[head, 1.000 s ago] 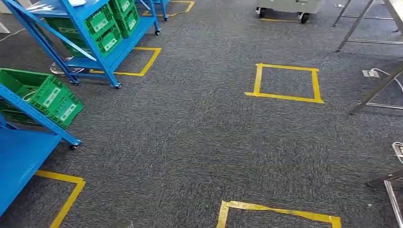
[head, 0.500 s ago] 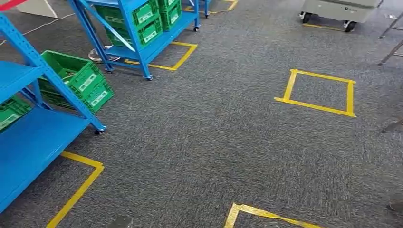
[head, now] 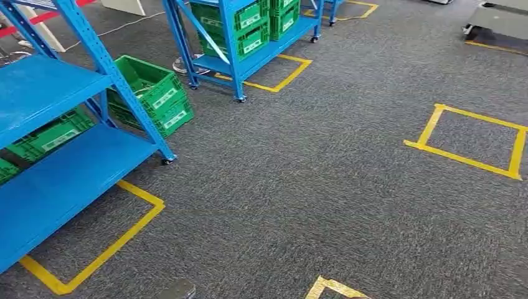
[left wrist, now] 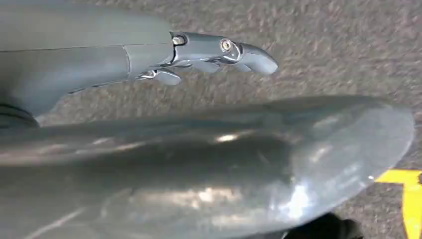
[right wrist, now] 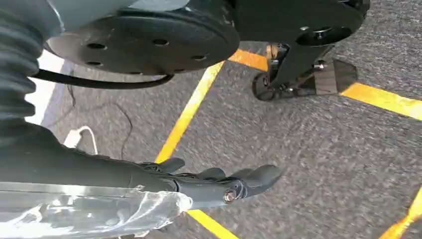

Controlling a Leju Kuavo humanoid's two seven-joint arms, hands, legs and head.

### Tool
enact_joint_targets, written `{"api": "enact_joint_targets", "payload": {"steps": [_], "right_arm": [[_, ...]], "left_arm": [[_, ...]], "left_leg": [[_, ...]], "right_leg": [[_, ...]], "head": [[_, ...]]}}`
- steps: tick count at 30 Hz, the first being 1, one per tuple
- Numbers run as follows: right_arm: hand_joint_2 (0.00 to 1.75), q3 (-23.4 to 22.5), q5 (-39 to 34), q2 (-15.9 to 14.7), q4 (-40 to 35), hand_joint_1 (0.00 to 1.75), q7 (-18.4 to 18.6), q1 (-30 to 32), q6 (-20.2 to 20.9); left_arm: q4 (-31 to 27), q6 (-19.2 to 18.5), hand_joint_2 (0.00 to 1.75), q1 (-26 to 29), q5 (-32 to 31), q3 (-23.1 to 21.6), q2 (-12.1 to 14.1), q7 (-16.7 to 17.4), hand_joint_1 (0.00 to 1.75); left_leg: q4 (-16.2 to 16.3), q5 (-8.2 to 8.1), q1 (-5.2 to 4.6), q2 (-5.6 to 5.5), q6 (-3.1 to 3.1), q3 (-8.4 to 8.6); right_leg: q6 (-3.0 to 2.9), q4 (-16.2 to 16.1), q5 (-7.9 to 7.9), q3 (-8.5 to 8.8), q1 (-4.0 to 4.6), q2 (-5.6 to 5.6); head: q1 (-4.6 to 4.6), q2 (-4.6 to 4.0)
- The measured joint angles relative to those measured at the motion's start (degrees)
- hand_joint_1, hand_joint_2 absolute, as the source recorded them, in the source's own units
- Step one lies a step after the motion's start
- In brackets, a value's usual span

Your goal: Take the parts from the cabinet and place them on the table.

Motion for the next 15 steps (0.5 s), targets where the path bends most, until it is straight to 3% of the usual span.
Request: {"api": "enact_joint_targets", "payload": {"steps": [1, 2, 4, 5, 7, 8, 9, 10, 11, 14, 15], "right_arm": [[1.75, 0.1, 0.9, 0.0, 0.0, 0.0, -0.5, 0.1, 0.0], [1.75, 0.3, 1.5, 0.0, 0.0, 0.0, -0.8, 0.2, 0.0], [1.75, 0.5, 2.4, -0.2, 0.0, 0.0, -1.2, 0.6, 0.0], [1.75, 0.7, 2.8, -0.2, 0.0, 0.0, -1.3, 0.6, 0.0], [1.75, 0.8, 3.3, -0.2, 0.0, 0.0, -1.6, 0.6, 0.0], [1.75, 1.0, 3.9, -0.2, 0.0, 0.0, -1.5, 0.5, 0.0], [1.75, 1.3, 4.2, -0.2, 0.0, 0.0, -1.4, 0.5, 0.0], [1.75, 1.8, 4.5, -0.2, 0.0, 0.0, -0.9, 0.4, -0.1], [1.75, 2.0, 4.6, -0.2, 0.0, 0.0, -0.2, 0.2, -0.1], [1.75, 2.1, 4.2, -0.2, 0.0, 0.0, 1.5, -0.3, -0.1], [1.75, 2.1, 4.0, -0.2, 0.0, 0.0, 2.2, -0.4, 0.0]], "left_arm": [[0.0, 0.1, 0.0, 0.2, 0.8, 0.0, 0.2, 0.7, 0.0], [0.0, 0.1, 0.0, 0.3, 1.4, 0.1, 0.3, 1.1, 0.0], [0.0, 0.2, 0.0, 0.6, 2.2, 0.4, 0.5, 1.6, 0.0], [0.0, 0.2, 0.0, 0.8, 2.5, 0.6, 0.7, 1.8, 0.0], [0.0, 0.2, 0.0, 1.5, 2.8, 0.7, 0.8, 2.3, 0.0], [0.0, 0.4, 0.0, 1.6, 3.4, 0.9, 1.1, 2.6, 0.0], [0.0, 0.5, 0.0, 1.6, 3.7, 1.2, 1.2, 2.7, 0.0], [0.0, 0.6, 0.0, 1.4, 3.9, 1.6, 1.3, 2.5, 0.0], [0.0, 0.8, 0.0, 1.1, 4.2, 1.7, 1.3, 1.8, 0.0], [0.0, 0.9, 0.0, 1.2, 4.3, 1.9, 1.3, 0.1, 0.0], [0.0, 1.0, 0.0, 1.3, 4.2, 2.0, 1.3, -0.1, 0.0]], "left_leg": [[2.2, -1.75, -0.14, 2.39, -0.21, -1.14], [6.0, -3.91, -0.1, 3.1, -0.34, -3.04], [14.1, -7.3, -0.06, 3.37, -0.47, -7.1], [15.8, -7.4, -0.06, 3.37, -0.47, -8.0], [13.0, -4.48, -0.06, 3.5, -0.35, -6.39], [8.6, -1.85, -0.13, 3.95, -0.15, -3.93], [4.0, 0.14, -0.36, 6.03, 0.17, -1.28], [1.2, 0.32, -0.69, 9.24, 0.35, 0.38], [-0.5, -0.36, -0.9, 8.7, 0.8, 0.75], [-0.3, -0.21, -0.95, 6.94, 1.53, 0.37], [-0.6, 0.07, -0.41, 6.09, 1.97, 0.66]], "right_leg": [[-0.41, -0.1, 0.0, 0.02, 0.11, -0.59], [-0.6, -0.1, -0.01, -0.04, 0.25, -1.37], [-0.84, -0.1, -0.18, -0.08, 0.47, -3.31], [-0.93, -0.1, -0.24, -0.07, 0.56, -4.14], [-0.86, -0.1, -0.36, 0.01, 0.64, -5.47], [-0.78, -0.1, -0.42, 0.15, 0.65, -6.19], [-0.59, -0.1, -0.54, 0.35, 0.68, -6.75], [-0.29, 0.0, -0.73, 0.42, 1.03, -7.21], [0.06, 0.3, -1.06, 0.28, 1.42, -7.75], [0.59, -0.2, -1.12, 0.96, 1.49, -9.85], [1.14, 0.0, -1.54, 0.77, 1.23, -9.25]], "head": [[-0.63, 0.0], [-0.72, 0.0], [-0.68, 0.0], [-0.7, 0.0], [-0.74, 0.0], [-0.7, 0.0], [-0.74, 0.0], [-0.81, 0.0], [-0.94, 0.0], [-0.59, 0.02], [-0.74, 0.02]]}}
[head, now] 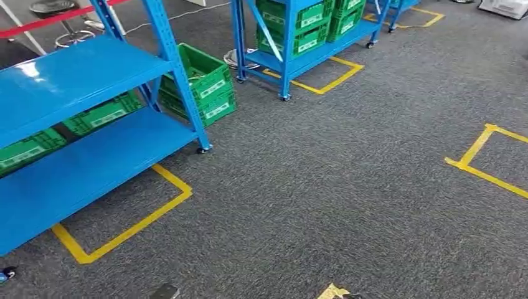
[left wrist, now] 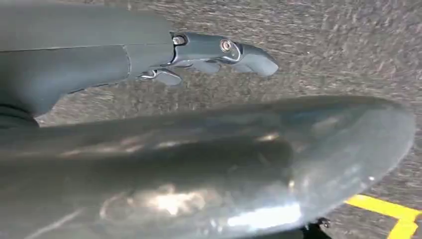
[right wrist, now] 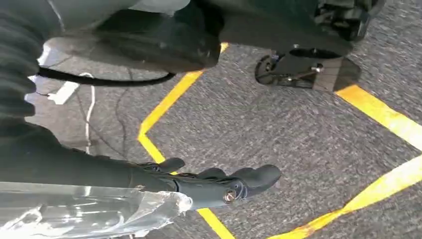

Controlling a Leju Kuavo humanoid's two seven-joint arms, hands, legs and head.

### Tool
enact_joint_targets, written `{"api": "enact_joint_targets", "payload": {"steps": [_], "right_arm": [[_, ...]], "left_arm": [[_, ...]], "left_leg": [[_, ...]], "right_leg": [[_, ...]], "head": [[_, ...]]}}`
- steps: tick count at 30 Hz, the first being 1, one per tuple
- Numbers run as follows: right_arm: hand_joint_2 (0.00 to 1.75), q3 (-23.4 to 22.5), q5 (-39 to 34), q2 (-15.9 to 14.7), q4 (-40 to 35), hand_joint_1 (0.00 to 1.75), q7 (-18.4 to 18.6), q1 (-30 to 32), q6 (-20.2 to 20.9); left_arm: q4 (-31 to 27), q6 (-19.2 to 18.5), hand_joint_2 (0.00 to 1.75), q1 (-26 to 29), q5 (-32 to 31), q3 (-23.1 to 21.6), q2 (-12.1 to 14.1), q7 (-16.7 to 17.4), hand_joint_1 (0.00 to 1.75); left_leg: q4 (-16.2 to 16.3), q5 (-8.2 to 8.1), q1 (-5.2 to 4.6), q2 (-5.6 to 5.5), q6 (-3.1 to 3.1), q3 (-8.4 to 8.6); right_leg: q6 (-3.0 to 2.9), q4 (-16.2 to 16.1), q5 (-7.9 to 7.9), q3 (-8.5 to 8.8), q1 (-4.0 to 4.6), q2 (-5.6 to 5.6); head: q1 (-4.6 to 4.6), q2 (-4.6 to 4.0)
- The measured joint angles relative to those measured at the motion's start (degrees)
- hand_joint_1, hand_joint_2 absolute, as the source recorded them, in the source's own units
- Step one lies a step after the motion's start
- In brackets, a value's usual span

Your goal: Take the parts from the cabinet and place them on the table.

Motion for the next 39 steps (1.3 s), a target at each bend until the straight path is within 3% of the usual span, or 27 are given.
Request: {"api": "enact_joint_targets", "payload": {"steps": [1, 2, 3, 5, 6, 7, 9, 10, 11, 15, 16, 17, 19, 21, 22, 24, 25, 26, 27, 30, 31, 32, 33, 35, 36, 37, 39], "right_arm": [[1.75, 0.0, 0.0, 0.0, 0.0, 0.0, 0.2, -0.1, 0.0], [1.75, 0.0, -0.1, 0.0, 0.0, 0.0, 0.3, 0.0, 0.0], [1.75, 0.0, -0.1, 0.1, 0.0, 0.0, 0.4, 0.1, 0.1], [1.75, 0.0, -0.1, 0.1, 0.0, 0.0, -0.3, -0.2, 0.0], [1.75, 0.1, 0.2, 0.1, 0.0, 0.0, -1.0, -0.4, -0.2], [1.75, 0.2, 0.3, 0.1, 0.0, 0.0, -1.8, -0.4, -0.5], [1.75, 0.5, 0.7, 0.1, 0.0, 0.0, -3.1, -0.1, -0.9], [1.75, 0.6, 1.0, 0.1, 0.0, 0.0, -3.5, 0.0, -0.9], [1.75, 0.7, 1.1, 0.1, 0.0, 0.0, -3.8, 0.0, -1.0], [1.75, 1.0, 1.1, 0.2, 0.1, 0.0, -4.1, 0.0, -1.1], [1.75, 1.1, 1.2, 0.3, 0.1, 0.0, -4.1, 0.0, -1.1], [1.75, 1.1, 1.2, 0.4, 0.1, 0.0, -4.1, -0.1, -1.1], [1.75, 1.1, 1.2, 0.3, 0.1, 0.0, -4.1, 0.2, -1.1], [1.75, 1.2, 1.9, 0.3, 0.1, 0.0, -4.2, 0.2, -1.0], [1.75, 1.4, 2.1, 0.3, 0.1, 0.0, -4.2, 0.1, -1.0], [1.75, 1.8, 2.3, 0.4, 0.1, 0.0, -4.0, 0.0, -0.8], [1.75, 2.0, 2.3, 0.4, 0.1, 0.0, -3.7, -0.1, -0.7], [1.75, 2.0, 2.2, 0.4, 0.1, 0.0, -3.5, -0.1, -0.7], [1.75, 2.0, 2.1, 0.4, 0.1, 0.0, -3.4, -0.1, -0.7], [1.75, 2.0, 1.7, 0.4, 0.1, 0.0, -2.6, -0.4, -0.6], [1.75, 2.0, 1.7, 0.4, 0.1, 0.0, -2.6, -0.5, -0.6], [1.75, 2.0, 1.7, 0.4, 0.1, 0.0, -2.6, -0.6, -0.6], [1.75, 2.0, 1.7, 0.4, 0.1, 0.0, -2.6, -0.5, -0.6], [1.75, 2.0, 1.6, 0.4, 0.1, 0.0, -2.5, -0.4, -0.6], [1.75, 2.0, 1.6, 0.4, 0.1, 0.0, -2.4, -0.4, -0.6], [1.75, 2.0, 1.6, 0.4, 0.1, 0.0, -2.4, -0.4, -0.6], [1.75, 2.0, 1.6, 0.4, 0.1, 0.0, -2.2, -0.5, -0.5]], "left_arm": [[0.0, 0.1, 0.0, 0.1, 0.0, 0.0, 0.0, 0.0, 0.0], [0.0, 0.1, 0.0, -0.1, 0.0, 0.1, 0.2, 0.0, 0.0], [0.0, 0.1, 0.0, -0.3, 0.0, 0.1, 0.2, 0.0, 0.0], [0.0, 0.1, 0.0, -0.3, 0.1, 0.3, 0.2, 0.0, 0.0], [0.0, 0.0, 0.0, -0.1, 0.4, 0.5, 0.2, 0.0, 0.0], [0.0, -0.1, 0.0, -0.1, 0.9, 0.6, 0.3, -0.1, 0.0], [0.0, -0.3, 0.0, -0.1, 2.4, 1.3, 0.2, -0.2, 0.0], [0.0, -0.3, 0.0, -0.1, 3.0, 1.8, 0.2, -0.2, 0.0], [0.0, -0.3, 0.0, -0.2, 3.5, 2.3, 0.4, -0.1, 0.0], [0.0, -0.3, 0.0, 0.2, 3.9, 3.3, 0.5, 0.0, 0.0], [0.0, -0.3, 0.0, 0.2, 4.0, 3.5, 0.5, 0.0, 0.0], [0.0, -0.3, 0.0, 0.1, 4.0, 3.7, 0.5, 0.0, 0.0], [0.0, -0.2, 0.0, -0.2, 3.7, 3.8, 0.5, 0.3, 0.0], [0.0, 0.5, 0.0, -0.1, 2.6, 3.8, 0.5, 1.4, 0.0], [0.0, 0.7, 0.0, 0.0, 2.5, 3.8, 0.5, 1.7, 0.0], [0.0, 1.0, 0.0, 0.1, 2.3, 3.8, 0.7, 1.7, 0.0], [0.0, 1.0, 0.0, 0.0, 2.1, 3.8, 0.8, 1.7, 0.0], [0.0, 1.0, 0.0, -0.2, 2.1, 3.8, 0.8, 1.7, 0.0], [0.0, 0.9, 0.0, -0.5, 2.1, 3.8, 0.8, 1.7, 0.0], [0.0, 0.7, 0.0, -0.3, 1.9, 3.8, 0.9, 2.6, 0.0], [0.0, 0.7, 0.0, -0.1, 1.6, 3.8, 0.8, 2.9, 0.0], [0.0, 0.8, 0.0, -0.1, 1.4, 3.8, 0.8, 3.1, 0.0], [0.0, 0.9, 0.0, -0.3, 1.2, 3.7, 0.8, 3.2, 0.0], [0.0, 1.2, 0.0, -0.4, 0.8, 3.6, 0.7, 3.5, 0.0], [0.0, 1.3, 0.0, -0.4, 0.7, 3.7, 0.8, 3.6, 0.0], [0.0, 1.4, 0.0, -0.3, 0.6, 3.7, 0.8, 3.6, 0.0], [0.0, 1.5, 0.0, -0.3, 0.2, 3.6, 0.9, 3.9, 0.0]], "left_leg": [[0.0, 0.02, 0.11, -0.44, 0.2, 0.03], [0.0, 0.11, 0.13, -0.84, 0.54, 0.0], [0.0, 0.11, 0.15, -1.82, 0.77, -0.12], [0.0, 0.12, 0.14, -3.13, 0.83, -0.12], [0.0, 0.13, 0.14, -3.74, 0.81, -0.07], [0.0, 0.17, 0.17, -4.58, 0.75, -0.02], [0.1, 0.25, 0.38, -6.26, 0.48, 0.14], [0.1, 0.23, 0.45, -6.97, 0.11, 0.11], [0.6, 0.22, 0.08, -7.48, -0.37, -0.24], [-0.1, 1.15, 0.53, -9.54, -1.77, -0.89], [0.4, 0.57, 0.33, -6.98, -1.96, -1.03], [2.7, -1.24, 0.12, -4.4, -2.24, -2.25], [11.6, -5.73, 0.16, -2.9, -2.55, -6.58], [17.9, -7.42, 0.18, -2.65, -2.63, -9.62], [17.3, -6.28, 0.17, -2.63, -2.55, -9.23], [9.4, -1.36, 0.09, -1.94, -2.11, -5.06], [4.8, 0.59, -0.04, -0.42, -1.78, -2.45], [1.7, 0.81, -0.43, 2.5, -1.55, -0.67], [0.1, 0.11, -0.68, 2.14, -1.13, -0.35], [0.2, 0.22, -0.61, 0.33, -0.37, -0.72], [-0.1, 0.46, -0.02, -0.32, 0.0, -0.4], [-0.1, 0.46, 0.07, -0.72, 0.29, -0.36], [-0.1, 0.5, 0.11, -1.27, 0.59, -0.4], [-0.1, 0.48, 0.1, -2.78, 0.74, -0.41], [-0.1, 0.48, 0.1, -3.48, 0.74, -0.35], [0.0, 0.49, 0.1, -4.24, 0.73, -0.3], [0.0, 0.51, 0.2, -5.96, 0.62, -0.08]], "right_leg": [[0.37, 1.5, -1.16, -0.34, -0.1, 3.1], [0.51, 4.2, -2.76, -1.52, -0.22, 4.73], [0.72, 10.0, -5.58, -4.21, -0.31, 6.01], [0.79, 18.1, -8.69, -8.13, -0.25, 6.37], [0.75, 18.8, -8.21, -8.6, -0.28, 6.37], [0.65, 16.8, -6.33, -7.79, -0.37, 6.38], [0.53, 7.7, -1.08, -3.48, -0.64, 7.33], [0.67, 2.7, 1.07, -1.14, -0.98, 9.63], [0.75, 0.6, 0.32, -0.44, -1.31, 11.95], [-0.68, 0.3, 0.8, -0.3, -1.18, 9.97], [-1.08, 0.1, 1.0, -0.19, -1.21, 9.2], [-1.47, 0.0, 1.02, -0.2, -1.12, 8.56], [-1.8, 0.0, 0.87, -0.26, -0.88, 6.73], [-1.98, 0.0, 0.75, -0.26, -0.76, 5.07], [-2.01, 0.0, 0.71, -0.19, -0.73, 4.45], [-1.83, 0.0, 0.5, 0.13, -0.69, 3.1], [-1.68, 0.0, 0.34, 0.38, -0.65, 2.56], [-1.41, 0.1, 0.09, 0.41, -0.24, 2.11], [-1.11, 0.4, -0.25, 0.35, 0.08, 1.62], [-0.45, -0.2, -0.35, 1.06, 0.22, -0.43], [0.16, 0.1, -0.84, 0.84, -0.08, 0.81], [0.46, 2.0, -2.18, 0.36, -0.08, 3.95], [0.58, 5.4, -4.14, -1.2, -0.22, 5.36], [0.8, 15.2, -8.29, -5.98, -0.31, 6.32], [0.81, 18.1, -8.78, -7.65, -0.3, 6.38], [0.78, 18.0, -7.8, -8.0, -0.31, 6.38], [0.69, 10.3, -2.34, -4.92, -0.52, 6.73]], "head": [[0.46, -0.02], [0.64, 0.0], [0.81, -0.02], [0.98, -0.02], [0.98, -0.02], [0.98, -0.02], [1.01, 0.0], [1.01, -0.02], [1.12, -0.02], [0.96, -0.02], [1.03, -0.02], [0.06, -0.02], [-0.04, -0.02], [-0.02, -0.02], [-0.02, -0.02], [-0.02, -0.02], [-0.04, -0.02], [-0.07, -0.02], [-0.24, -0.02], [0.04, -0.02], [0.02, 0.0], [0.35, -0.02], [0.46, -0.02], [0.57, -0.02], [0.55, -0.02], [0.53, -0.02], [0.5, -0.02]]}}
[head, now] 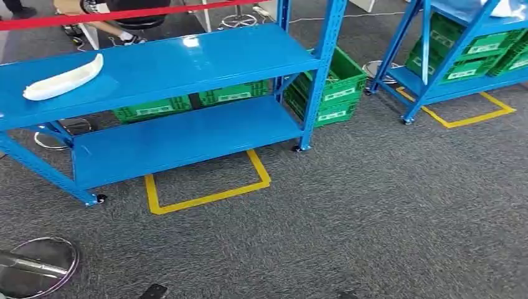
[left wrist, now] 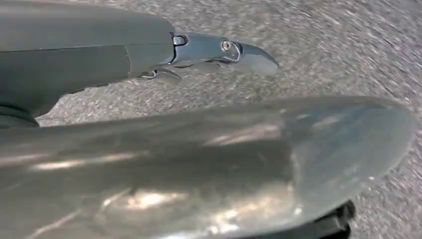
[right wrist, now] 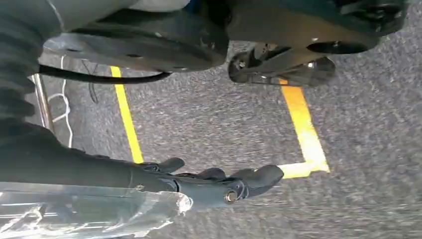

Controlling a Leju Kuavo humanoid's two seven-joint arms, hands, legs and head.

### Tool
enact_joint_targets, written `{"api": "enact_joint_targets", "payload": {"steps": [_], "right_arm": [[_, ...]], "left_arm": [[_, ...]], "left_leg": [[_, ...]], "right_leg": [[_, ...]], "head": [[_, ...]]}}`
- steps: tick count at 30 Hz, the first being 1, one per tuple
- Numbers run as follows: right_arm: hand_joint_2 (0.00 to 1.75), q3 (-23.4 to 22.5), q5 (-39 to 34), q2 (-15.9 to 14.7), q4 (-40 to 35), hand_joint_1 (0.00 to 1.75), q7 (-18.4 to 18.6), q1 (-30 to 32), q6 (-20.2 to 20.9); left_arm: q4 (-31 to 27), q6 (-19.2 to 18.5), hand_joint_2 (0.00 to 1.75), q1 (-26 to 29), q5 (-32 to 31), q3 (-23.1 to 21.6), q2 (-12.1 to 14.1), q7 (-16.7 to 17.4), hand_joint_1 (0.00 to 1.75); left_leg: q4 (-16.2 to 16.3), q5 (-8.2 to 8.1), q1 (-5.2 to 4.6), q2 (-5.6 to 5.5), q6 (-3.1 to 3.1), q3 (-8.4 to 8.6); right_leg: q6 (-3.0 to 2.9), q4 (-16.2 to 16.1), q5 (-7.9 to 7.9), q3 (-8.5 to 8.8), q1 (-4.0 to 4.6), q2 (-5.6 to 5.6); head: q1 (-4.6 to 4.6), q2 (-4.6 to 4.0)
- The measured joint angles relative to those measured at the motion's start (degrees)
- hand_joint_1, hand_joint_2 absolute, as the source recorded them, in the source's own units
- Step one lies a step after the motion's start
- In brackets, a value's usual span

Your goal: Take the parts from the cabinet and place them on the table.

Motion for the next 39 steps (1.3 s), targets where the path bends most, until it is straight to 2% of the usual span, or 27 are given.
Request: {"api": "enact_joint_targets", "payload": {"steps": [1, 2, 3, 6, 7, 9, 10, 12, 13, 14, 16, 17, 18, 19, 21, 22, 24, 25, 27, 28, 30, 32, 33, 34, 35, 36, 39], "right_arm": [[1.75, 0.0, 0.0, 0.0, 0.0, 0.0, 0.0, 0.0, 0.1], [1.75, 0.0, 0.0, 0.0, 0.0, 0.0, 0.0, 0.0, 0.2], [1.75, 0.0, 0.0, 0.0, 0.1, 0.0, 0.0, 0.0, 0.4], [1.75, 0.0, 0.1, 0.0, 0.1, 0.0, 0.2, -0.2, 0.4], [1.75, 0.0, 0.1, 0.0, 0.1, 0.0, 0.2, -0.2, 0.4], [1.75, 0.0, 0.1, 0.1, 0.1, 0.0, 0.0, -0.3, 0.4], [1.75, 0.0, 0.1, 0.1, 0.1, 0.0, 0.0, -0.3, 0.4], [1.75, 0.0, 0.0, 0.0, 0.1, 0.0, 0.0, -0.1, 0.3], [1.75, 0.0, 0.0, 0.0, 0.1, 0.0, -0.1, -0.2, 0.2], [1.75, 0.0, 0.0, 0.0, 0.1, 0.0, -0.1, -0.3, 0.2], [1.75, 0.0, 0.0, 0.0, 0.1, 0.0, -0.2, -0.4, 0.2], [1.75, 0.0, 0.0, 0.0, 0.1, 0.0, -0.2, -0.5, 0.2], [1.75, 0.0, 0.0, 0.0, 0.1, 0.0, -0.3, -0.5, 0.2], [1.75, 0.0, 0.0, 0.0, 0.1, 0.0, -0.3, -0.4, 0.2], [1.75, 0.0, 0.0, 0.0, 0.1, 0.0, -0.3, -0.5, 0.1], [0.0, 0.0, -0.1, 0.0, 0.1, 0.0, -0.3, -0.7, 0.0], [0.0, 0.0, -0.5, 0.0, 0.1, 0.0, -0.4, -0.7, 0.0], [0.0, 0.0, -0.9, 0.0, 0.1, 0.0, -0.4, -0.5, 0.0], [0.0, 0.0, -1.0, 0.0, 0.1, 0.0, -0.4, -0.3, -0.1], [0.0, 0.0, -1.0, 0.0, 0.1, 0.0, -0.1, -0.3, -0.2], [0.0, 0.0, -1.1, 0.0, 0.1, 0.0, 0.2, -0.3, -0.3], [0.0, 0.0, -1.1, 0.0, 0.1, 0.0, 0.3, -0.4, -0.3], [0.0, 0.0, -1.1, 0.0, 0.1, 0.0, 0.3, -0.4, -0.3], [0.0, 0.0, -1.1, 0.0, 0.1, 0.0, 0.3, -0.5, -0.3], [0.0, 0.0, -1.1, 0.0, 0.1, 0.0, 0.3, -0.5, -0.3], [0.0, 0.0, -1.2, 0.0, 0.1, 0.0, 0.4, -0.4, -0.3], [0.0, -0.2, -1.1, 0.0, 0.1, 0.0, 0.4, -0.4, -0.3]], "left_arm": [[0.0, 0.0, 0.0, -0.1, 0.0, 0.0, 0.0, 0.0, 0.0], [0.0, 0.0, 0.0, -0.1, -0.1, -0.2, 0.0, 0.0, 0.0], [0.0, 0.0, 0.0, -0.3, -0.1, -0.2, 0.0, 0.0, 0.0], [0.0, 0.0, 0.0, 0.0, -0.1, -0.3, 0.1, 0.1, 0.0], [0.0, 0.0, 0.0, 0.0, -0.1, -0.3, 0.1, 0.1, 0.0], [0.0, 0.0, 0.0, 0.0, -0.2, -0.3, 0.2, 0.1, 0.0], [0.0, 0.0, 0.0, -0.3, -0.2, -0.4, 0.2, 0.1, 0.0], [0.0, 0.2, 0.0, -0.4, -0.2, -0.5, 0.2, 0.2, 0.0], [0.0, 0.2, 0.0, -0.3, -0.2, -0.7, 0.1, 0.3, 0.0], [0.0, 0.2, 0.0, -0.2, -0.2, -0.7, 0.1, 0.4, 0.0], [0.0, 0.2, 0.0, -0.2, -0.2, -0.7, 0.2, 0.4, 0.0], [0.0, 0.2, 0.0, -0.2, -0.2, -0.8, 0.2, 0.4, 0.0], [0.0, 0.2, 0.0, -0.4, -0.2, -0.8, 0.1, 0.4, 0.0], [0.0, 0.2, 0.0, -0.7, -0.2, -0.8, 0.2, 0.4, 0.0], [0.0, 0.2, 0.0, -0.5, -0.2, -0.8, 0.2, 0.5, 0.0], [0.0, 0.2, 0.0, -0.5, -0.2, -0.8, 0.2, 0.5, 0.0], [0.0, 0.0, 0.0, -0.4, -0.4, -0.8, 0.2, 0.6, 0.0], [0.0, 0.0, 0.0, -0.6, -0.5, -0.9, 0.1, 0.6, 0.0], [0.0, 0.0, 0.0, -0.5, -0.6, -1.0, 0.0, 0.6, 0.0], [0.0, 0.0, 0.0, -0.4, -0.7, -1.0, 0.0, 0.6, 0.0], [0.0, 0.0, 0.0, -0.3, -0.8, -1.2, 0.0, 0.6, 0.0], [0.0, 0.0, 0.0, -0.3, -1.0, -1.3, 0.0, 0.6, 0.0], [0.0, 0.0, 0.0, -0.3, -1.0, -1.3, 0.0, 0.6, 0.0], [0.0, 0.0, 0.0, -0.4, -1.0, -1.3, 0.0, 0.6, 0.0], [0.0, 0.0, 0.0, -0.3, -1.0, -1.3, 0.0, 0.6, 0.0], [0.0, 0.0, 0.0, -0.3, -1.0, -1.3, 0.1, 0.6, 0.0], [0.0, 0.0, 0.0, -0.3, -1.0, -1.3, 0.1, 0.6, 0.0]], "left_leg": [[0.0, -0.01, 0.09, -0.73, -0.16, 0.11], [0.1, -0.01, 0.1, -1.3, -0.53, 0.01], [0.7, -0.03, -0.19, -2.0, -0.93, -0.44], [-0.2, 0.91, 0.37, -3.61, -2.27, -1.05], [-0.1, 0.98, 0.37, -4.31, -2.47, -1.22], [3.1, -1.57, -0.06, 1.32, -2.93, -2.75], [8.0, -4.28, 0.0, 2.66, -3.19, -5.24], [16.6, -7.52, 0.12, 3.36, -3.41, -9.42], [17.6, -7.27, 0.18, 3.38, -3.49, -9.96], [16.4, -5.86, 0.2, 3.4, -3.46, -9.21], [7.8, -1.17, 0.16, 4.46, -3.13, -4.43], [3.1, 0.41, 0.0, 6.99, -2.86, -1.53], [0.7, -0.06, -0.37, 9.7, -2.85, -0.24], [0.4, -0.14, -0.34, 8.62, -1.95, -0.34], [0.3, -0.41, -0.52, 7.4, -1.43, -0.44], [0.0, -0.23, -0.39, 6.59, -1.02, -0.33], [-0.1, 0.03, 0.08, 5.44, -0.36, -0.19], [-0.1, 0.09, 0.08, 5.14, 0.02, -0.26], [-0.1, 0.03, 0.01, 3.89, 0.2, -0.25], [-0.1, 0.02, -0.01, 3.48, 0.21, -0.21], [-0.1, -0.05, 0.02, 2.81, 0.11, 0.0], [0.0, -0.27, 0.13, 2.33, -0.26, 0.41], [0.1, -0.44, -0.21, 2.25, -0.66, 0.39], [0.4, -0.48, -0.32, 2.18, -0.86, 0.17], [0.4, -0.51, -0.39, 2.18, -0.54, 0.03], [0.4, -0.12, -0.42, 2.19, 0.37, -0.03], [-0.1, 0.12, -0.3, 2.21, 0.18, 0.11]], "right_leg": [[-0.01, -5.2, 2.68, 2.38, -0.2, 1.11], [0.13, -8.9, 3.46, 3.91, -0.65, 4.05], [0.0, -10.1, 2.92, 4.23, -1.02, 5.86], [-1.14, -9.7, 3.3, 4.16, -0.38, 4.19], [-1.65, -10.2, 3.62, 4.28, -0.75, 3.37], [-2.33, -10.4, 3.79, 4.43, -0.7, 1.96], [-2.48, -10.4, 3.73, 4.38, -0.55, 0.91], [-2.68, -10.4, 3.59, 4.31, -0.4, -1.06], [-2.68, -10.4, 3.58, 4.33, -0.37, -1.8], [-2.64, -10.4, 3.54, 4.37, -0.36, -2.47], [-2.44, -10.4, 3.38, 4.64, -0.37, -3.8], [-2.19, -10.4, 3.22, 4.91, -0.23, -4.27], [-1.83, -10.2, 2.91, 4.89, 0.3, -4.7], [-1.52, -10.3, 2.69, 4.73, 0.49, -5.2], [-1.06, -10.7, 2.53, 5.36, 0.5, -6.52], [-0.7, -10.8, 2.33, 6.12, 0.5, -7.23], [0.04, -8.0, 0.12, 4.96, 0.14, -2.06], [0.12, -3.7, -2.23, 3.01, 0.07, -0.93], [0.24, 5.4, -5.88, -1.55, 0.13, -0.26], [0.21, 7.5, -5.87, -2.96, 0.12, -0.25], [0.1, 3.4, -1.87, -1.83, 0.07, -0.25], [-0.03, -6.9, 3.81, 2.57, -0.1, -0.18], [0.05, -9.7, 3.56, 3.84, -0.06, 0.39], [-0.56, -10.2, 3.81, 4.12, -0.2, 0.59], [-0.35, -10.3, 4.09, 3.91, -0.31, 0.59], [-0.37, -10.3, 4.09, 3.84, -0.24, 0.62], [-0.8, -10.3, 4.2, 3.72, 0.04, 0.69]], "head": [[0.04, 0.0], [0.09, 0.0], [0.09, 0.0], [0.02, 0.0], [0.07, 0.0], [-0.72, 0.0], [-0.81, 0.0], [-0.79, 0.0], [-0.79, 0.0], [-0.79, 0.0], [-0.79, 0.0], [-0.81, 0.0], [-0.94, 0.0], [-0.94, 0.02], [-0.63, 0.02], [-0.76, 0.0], [-0.17, 0.0], [-0.11, 0.0], [0.02, 0.0], [0.0, 0.0], [0.04, 0.0], [0.04, 0.0], [0.04, 0.0], [-0.06, 0.0], [-0.13, 0.0], [-0.13, 0.0], [-0.13, 0.0]]}}
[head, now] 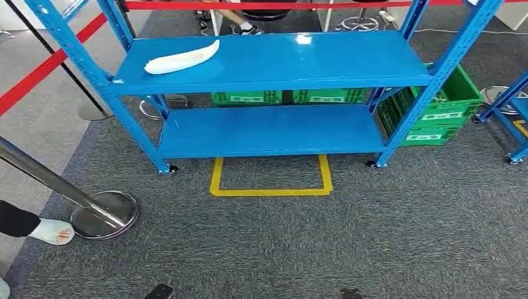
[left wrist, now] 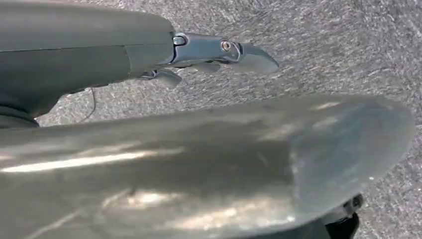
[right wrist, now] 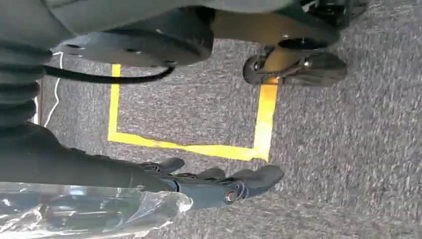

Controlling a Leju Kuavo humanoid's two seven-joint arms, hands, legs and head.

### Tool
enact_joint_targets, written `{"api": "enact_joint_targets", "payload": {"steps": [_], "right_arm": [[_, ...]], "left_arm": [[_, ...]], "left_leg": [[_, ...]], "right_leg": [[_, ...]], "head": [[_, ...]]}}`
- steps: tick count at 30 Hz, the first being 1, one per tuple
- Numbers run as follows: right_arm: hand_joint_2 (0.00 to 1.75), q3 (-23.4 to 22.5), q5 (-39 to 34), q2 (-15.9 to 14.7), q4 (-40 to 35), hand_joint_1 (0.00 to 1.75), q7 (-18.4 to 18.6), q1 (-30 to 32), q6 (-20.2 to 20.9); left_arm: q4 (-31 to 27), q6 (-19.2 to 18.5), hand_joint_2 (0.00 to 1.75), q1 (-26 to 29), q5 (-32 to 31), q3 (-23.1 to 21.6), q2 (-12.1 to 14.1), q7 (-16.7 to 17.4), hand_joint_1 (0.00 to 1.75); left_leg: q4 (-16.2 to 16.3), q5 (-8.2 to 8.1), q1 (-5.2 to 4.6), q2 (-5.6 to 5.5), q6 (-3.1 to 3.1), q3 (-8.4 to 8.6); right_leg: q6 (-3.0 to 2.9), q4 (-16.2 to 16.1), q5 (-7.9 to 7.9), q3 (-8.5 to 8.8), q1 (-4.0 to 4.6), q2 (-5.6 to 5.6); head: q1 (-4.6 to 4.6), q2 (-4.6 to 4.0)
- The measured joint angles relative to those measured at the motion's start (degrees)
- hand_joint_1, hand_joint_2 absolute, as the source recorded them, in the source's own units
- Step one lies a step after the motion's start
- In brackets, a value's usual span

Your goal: Take the parts from the cabinet and place them on the table.

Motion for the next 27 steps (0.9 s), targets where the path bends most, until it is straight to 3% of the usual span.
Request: {"api": "enact_joint_targets", "payload": {"steps": [2, 5, 6, 7, 10, 12, 14, 17, 18, 19, 20, 22, 23, 24, 25, 26, 27], "right_arm": [[0.0, 0.0, 0.1, 0.0, 0.0, 0.0, 0.3, -0.1, 0.0], [0.0, 0.0, 0.3, 0.0, 0.0, 0.0, 0.4, -0.1, 0.0], [0.0, 0.0, 0.3, 0.0, 0.0, 0.0, 0.5, -0.1, 0.0], [0.0, 0.0, 0.3, 0.0, 0.0, 0.0, 0.5, -0.1, -0.1], [0.0, 0.0, 0.4, 0.0, 0.0, 0.0, 0.4, -0.1, 0.0], [0.0, -0.1, 0.4, 0.0, 0.0, 0.0, 0.4, 0.0, 0.0], [0.0, -0.1, 0.4, 0.0, 0.0, 0.0, 0.3, -0.1, 0.0], [0.0, 0.0, 0.5, 0.0, 0.0, 0.0, 0.4, -0.1, 0.0], [0.0, -0.1, 0.6, 0.0, 0.0, 0.0, 0.6, 0.1, 0.0], [0.0, -0.1, 0.7, 0.0, 0.0, 0.0, 0.7, 0.2, 0.0], [0.0, -0.1, 0.7, 0.0, 0.0, 0.0, 0.8, 0.3, 0.0], [0.0, 0.0, 0.8, 0.0, 0.0, 0.0, 0.8, 0.3, 0.0], [0.0, 0.0, 0.8, 0.0, 0.1, 0.0, 0.8, 0.4, 0.1], [0.0, 0.0, 0.8, 0.2, 0.4, 0.0, 0.9, 0.3, 0.2], [0.0, 0.0, 0.8, 0.2, 0.3, 0.0, 0.8, 0.2, 0.1], [0.0, 0.0, 0.8, 0.2, 0.3, 0.0, 1.0, 0.4, 0.1], [0.0, 0.0, 0.9, 0.2, 0.3, 0.0, 0.9, 0.5, 0.1]], "left_arm": [[0.0, 0.0, 0.0, -0.1, -0.1, 0.0, 0.0, 0.2, 0.0], [0.0, -0.8, 0.0, 0.0, 0.2, -0.1, 0.0, 0.3, 0.0], [0.0, -1.1, 0.0, 0.0, 0.3, -0.1, 0.0, 0.3, 0.0], [0.0, -1.6, 0.0, 0.0, 0.4, -0.1, 0.0, 0.2, 0.0], [0.0, -2.1, 0.0, 0.0, 0.7, -0.1, 0.1, -0.2, 0.0], [0.0, -2.2, 0.0, 0.0, 0.9, -0.1, 0.1, -0.3, 0.0], [0.0, -2.2, 0.0, 0.1, 0.9, -0.1, 0.0, -0.4, 0.0], [0.0, -2.3, 0.0, 0.1, 0.9, -0.1, 0.0, -0.4, 0.0], [0.0, -2.3, 0.0, 0.2, 0.9, -0.1, 0.0, -0.1, 0.0], [0.0, -2.3, 0.0, 0.3, 1.0, -0.1, 0.0, 0.3, 0.0], [0.0, -2.3, 0.0, 0.5, 1.0, -0.1, 0.0, 0.6, 0.0], [0.0, -2.3, 0.0, 0.6, 0.9, -0.1, 0.0, 0.9, 0.0], [0.0, -2.3, 0.0, 0.6, 1.0, -0.1, 0.2, 0.9, 0.0], [0.0, -2.2, 0.0, 0.4, 1.0, -0.1, 0.5, 0.9, 0.0], [0.0, -2.2, 0.0, 0.4, 0.9, -0.1, 0.4, 0.9, 0.0], [0.0, -2.1, 0.0, 0.5, 0.9, -0.1, 0.4, 0.9, 0.0], [0.0, -2.1, 0.0, 0.5, 0.9, -0.1, 0.4, 0.9, 0.0]], "left_leg": [[-0.2, 0.15, 0.07, 0.0, -0.29, 0.04], [-0.5, 0.25, 0.27, 0.0, -1.69, 0.03], [-0.5, 0.28, 0.27, 0.0, -1.74, 0.01], [-0.5, 0.24, 0.26, 0.0, -1.74, -0.06], [-0.3, -0.24, -0.03, 0.0, -0.99, -0.22], [-1.0, -0.8, -0.09, -0.07, -0.1, 0.0], [-1.7, -0.78, 0.42, -0.1, 0.29, 1.28], [-1.6, -1.15, 0.47, -0.06, 0.11, 1.45], [-1.6, -1.3, 0.59, -0.07, -0.09, 1.61], [-1.6, -1.54, 0.8, -0.08, -0.4, 1.89], [-1.5, -1.86, 1.1, -0.12, -0.78, 2.34], [-1.0, -2.82, 1.94, -0.25, -1.77, 3.37], [-0.7, -3.47, 2.08, -0.29, -2.44, 3.47], [0.0, -3.94, 1.95, -0.32, -2.94, 3.43], [0.0, -4.22, 1.74, -0.23, -3.05, 2.99], [0.1, -4.49, 1.92, -0.3, -3.19, 3.59], [0.0, -4.61, 1.98, -0.3, -3.35, 3.89]], "right_leg": [[-0.38, 0.0, -0.05, -0.05, 0.11, -0.06], [-0.65, 0.1, 0.03, -0.21, 0.26, -0.06], [-0.66, 0.1, 0.03, -0.23, 0.27, -0.06], [-0.64, 0.0, 0.06, -0.2, 0.21, -0.06], [-0.3, -0.1, 0.11, -0.17, -0.15, -0.08], [0.44, 1.2, 1.39, -0.1, -0.24, -0.27], [0.75, 2.8, -0.2, -1.2, -0.09, -0.3], [1.43, 14.1, -5.81, -7.25, -0.49, -0.32], [1.71, 16.7, -6.54, -8.81, -0.6, -0.33], [1.91, 16.8, -5.88, -9.18, -0.76, -0.34], [2.24, 14.3, -3.9, -8.21, -0.99, -0.35], [3.63, 4.3, 2.03, -3.49, -1.93, -0.32], [4.9, 2.4, 1.28, -2.32, -2.13, 0.51], [3.74, 1.4, -1.41, -2.4, -1.91, 0.82], [1.56, 2.0, -1.5, -1.9, -1.76, 0.92], [0.89, 2.1, -1.29, -2.04, -1.64, 0.79], [0.46, 2.2, -1.59, -1.6, -1.58, 0.69]], "head": [[0.02, 0.0], [0.02, 0.0], [0.02, 0.0], [0.04, 0.0], [0.06, 0.0], [-0.02, 0.0], [0.31, 0.0], [0.81, 0.0], [0.88, 0.0], [0.9, 0.02], [0.87, 0.02], [0.92, 0.0], [1.11, 0.0], [1.93, 0.0], [1.61, 0.02], [0.83, 0.0], [0.92, 0.0]]}}
